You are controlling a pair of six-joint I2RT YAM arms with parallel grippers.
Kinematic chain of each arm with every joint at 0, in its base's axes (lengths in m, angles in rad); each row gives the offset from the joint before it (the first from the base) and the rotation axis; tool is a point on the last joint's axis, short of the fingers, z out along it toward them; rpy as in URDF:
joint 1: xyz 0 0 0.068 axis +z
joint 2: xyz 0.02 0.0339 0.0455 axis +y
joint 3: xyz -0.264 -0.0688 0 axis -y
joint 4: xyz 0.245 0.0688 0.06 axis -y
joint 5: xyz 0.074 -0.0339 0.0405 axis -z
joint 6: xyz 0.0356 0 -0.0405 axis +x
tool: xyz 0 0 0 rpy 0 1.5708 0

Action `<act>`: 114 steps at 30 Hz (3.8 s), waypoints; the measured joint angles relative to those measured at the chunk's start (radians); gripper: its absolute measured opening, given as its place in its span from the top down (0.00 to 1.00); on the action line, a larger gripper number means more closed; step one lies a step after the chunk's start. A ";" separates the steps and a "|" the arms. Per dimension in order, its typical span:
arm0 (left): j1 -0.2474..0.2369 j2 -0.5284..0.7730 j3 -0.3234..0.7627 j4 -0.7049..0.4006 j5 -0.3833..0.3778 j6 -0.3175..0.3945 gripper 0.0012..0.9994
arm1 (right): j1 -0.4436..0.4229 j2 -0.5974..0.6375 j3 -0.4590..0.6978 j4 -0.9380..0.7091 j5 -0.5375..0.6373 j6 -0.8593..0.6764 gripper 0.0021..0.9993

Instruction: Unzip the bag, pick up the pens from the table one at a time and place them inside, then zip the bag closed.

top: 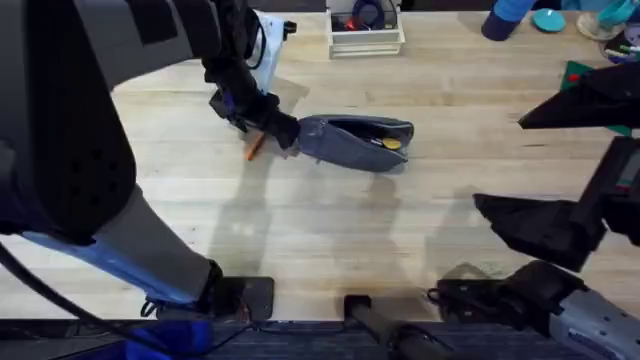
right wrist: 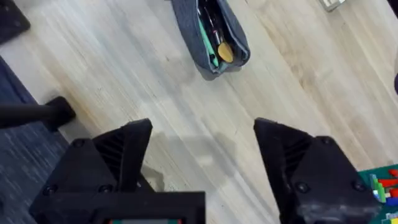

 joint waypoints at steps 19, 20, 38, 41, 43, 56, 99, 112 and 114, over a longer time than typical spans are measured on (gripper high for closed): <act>-0.002 -0.001 -0.004 0.004 -0.003 -0.003 0.96 | 0.000 0.000 0.000 0.000 0.000 0.000 0.00; -0.002 -0.001 -0.004 0.004 -0.003 -0.003 0.96 | 0.000 0.000 0.000 0.000 0.000 0.000 0.00; -0.002 0.000 0.098 -0.105 -0.003 -0.033 0.96 | 0.000 0.000 0.000 0.000 0.000 0.000 0.00; -0.002 0.001 0.163 -0.138 -0.003 -0.033 0.96 | 0.000 0.000 0.000 0.000 0.000 0.000 0.00; -0.002 0.000 0.201 -0.163 -0.003 -0.033 0.96 | 0.000 0.000 0.000 0.000 0.000 0.000 0.00; -0.011 -0.096 0.366 -0.292 0.152 0.025 0.96 | 0.000 0.000 0.000 0.000 0.000 0.000 0.00; -0.435 -0.076 0.382 -0.275 0.459 0.706 0.93 | 0.000 0.000 0.000 0.000 0.000 -0.015 0.00; -0.436 -0.018 0.382 -0.209 0.481 0.756 0.96 | 0.000 0.000 0.000 0.000 0.000 -0.019 0.00; -0.436 -0.006 0.382 -0.205 0.481 0.761 0.96 | 0.000 0.000 0.000 0.000 0.000 -0.019 0.00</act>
